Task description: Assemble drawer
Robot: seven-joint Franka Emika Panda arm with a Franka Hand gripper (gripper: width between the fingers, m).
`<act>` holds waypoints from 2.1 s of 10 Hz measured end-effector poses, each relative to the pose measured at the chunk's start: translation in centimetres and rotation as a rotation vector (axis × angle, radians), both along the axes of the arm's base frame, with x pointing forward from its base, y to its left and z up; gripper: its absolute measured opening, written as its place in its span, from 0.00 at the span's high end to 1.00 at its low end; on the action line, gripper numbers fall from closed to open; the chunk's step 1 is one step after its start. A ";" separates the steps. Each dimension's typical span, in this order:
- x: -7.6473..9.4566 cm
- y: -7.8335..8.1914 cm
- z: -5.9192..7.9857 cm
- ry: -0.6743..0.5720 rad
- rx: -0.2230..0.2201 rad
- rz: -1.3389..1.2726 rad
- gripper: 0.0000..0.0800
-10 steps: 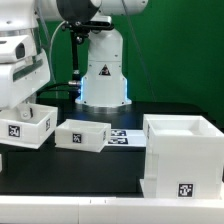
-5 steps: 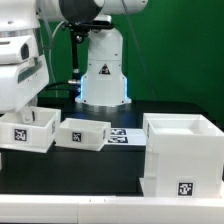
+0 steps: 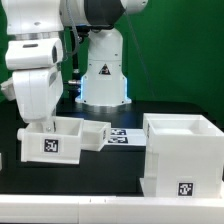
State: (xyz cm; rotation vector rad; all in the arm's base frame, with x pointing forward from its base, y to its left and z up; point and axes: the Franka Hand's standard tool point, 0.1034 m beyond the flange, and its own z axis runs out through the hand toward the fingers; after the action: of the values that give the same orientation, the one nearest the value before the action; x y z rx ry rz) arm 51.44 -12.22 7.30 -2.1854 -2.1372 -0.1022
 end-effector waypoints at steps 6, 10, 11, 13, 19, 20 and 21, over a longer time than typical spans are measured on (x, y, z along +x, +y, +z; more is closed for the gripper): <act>2.1 2.7 -1.1 0.005 0.018 -0.037 0.95; 4.1 7.7 -2.5 -0.007 0.038 -0.071 0.95; 4.1 7.6 -2.6 -0.006 0.038 -0.074 0.95; 4.1 7.6 -2.6 -0.005 0.038 -0.075 0.95; 3.3 9.3 -4.7 -0.024 0.036 -0.038 0.95; 3.5 9.7 -4.5 -0.024 0.037 -0.054 0.95; 4.0 10.6 -4.3 -0.029 0.037 -0.058 0.95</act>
Offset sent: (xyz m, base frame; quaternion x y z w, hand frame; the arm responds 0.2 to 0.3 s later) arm 0.0000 0.0000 0.0000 0.0000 0.0000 0.0000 1.0000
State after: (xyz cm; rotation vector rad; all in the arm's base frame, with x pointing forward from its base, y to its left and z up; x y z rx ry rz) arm 55.43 -1.64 3.02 -2.2392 -2.0694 -0.1764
